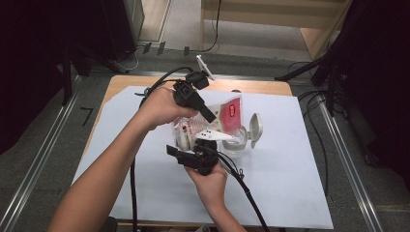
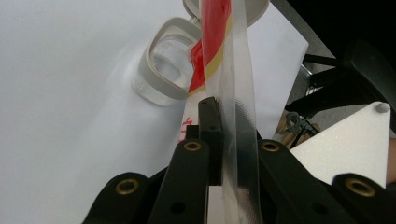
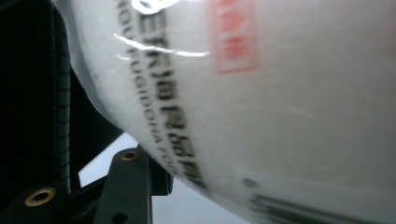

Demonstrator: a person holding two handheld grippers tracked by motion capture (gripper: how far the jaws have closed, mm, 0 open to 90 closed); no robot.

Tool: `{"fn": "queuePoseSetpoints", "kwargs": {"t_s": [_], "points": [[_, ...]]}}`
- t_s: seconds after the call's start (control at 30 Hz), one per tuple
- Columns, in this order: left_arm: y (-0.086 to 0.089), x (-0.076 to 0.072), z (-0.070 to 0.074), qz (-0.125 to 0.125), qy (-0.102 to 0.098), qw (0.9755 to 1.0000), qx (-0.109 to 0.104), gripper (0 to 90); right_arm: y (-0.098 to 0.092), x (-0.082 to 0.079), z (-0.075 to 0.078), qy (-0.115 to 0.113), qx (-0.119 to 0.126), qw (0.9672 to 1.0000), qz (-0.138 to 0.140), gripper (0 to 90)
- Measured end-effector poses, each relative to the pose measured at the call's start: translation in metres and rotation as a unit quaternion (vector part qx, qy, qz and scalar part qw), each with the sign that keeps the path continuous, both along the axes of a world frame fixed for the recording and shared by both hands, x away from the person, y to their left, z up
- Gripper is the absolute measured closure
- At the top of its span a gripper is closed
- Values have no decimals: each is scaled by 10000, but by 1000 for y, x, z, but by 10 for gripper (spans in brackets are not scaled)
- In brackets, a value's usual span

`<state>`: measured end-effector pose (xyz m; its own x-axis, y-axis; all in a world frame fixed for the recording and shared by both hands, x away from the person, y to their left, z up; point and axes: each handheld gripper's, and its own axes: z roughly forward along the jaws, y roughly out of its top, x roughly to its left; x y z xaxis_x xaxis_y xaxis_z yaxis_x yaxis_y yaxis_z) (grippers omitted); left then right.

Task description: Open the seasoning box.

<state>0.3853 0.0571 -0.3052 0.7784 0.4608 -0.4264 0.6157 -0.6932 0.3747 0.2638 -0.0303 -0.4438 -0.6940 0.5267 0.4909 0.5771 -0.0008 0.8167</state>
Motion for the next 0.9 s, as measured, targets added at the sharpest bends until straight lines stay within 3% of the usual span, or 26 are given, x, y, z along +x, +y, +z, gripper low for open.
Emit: {"fn": "queuePoseSetpoints", "kwargs": {"t_s": [0.13, 0.17, 0.4, 0.53, 0.73, 0.9], "points": [[1, 2, 2, 87, 62, 9999, 34, 877, 0, 5, 0, 76, 65, 9999, 32, 600], [2, 4, 2, -7, 81, 9999, 75, 877, 0, 5, 1, 92, 72, 9999, 46, 601], [-1, 5, 5, 86, 137, 9998, -68, 860, -1, 6, 7, 247, 372, 9990, 24, 605], [-3, 5, 8, 92, 142, 9998, -67, 860, -1, 6, 12, 239, 394, 9989, 33, 593], [-5, 5, 10, 114, 165, 9998, -62, 859, -1, 5, 15, 164, 257, 9995, -3, 562], [-7, 5, 8, 88, 149, 9998, 44, 860, 1, 3, 13, -2, -71, 10000, 15, 594]]}}
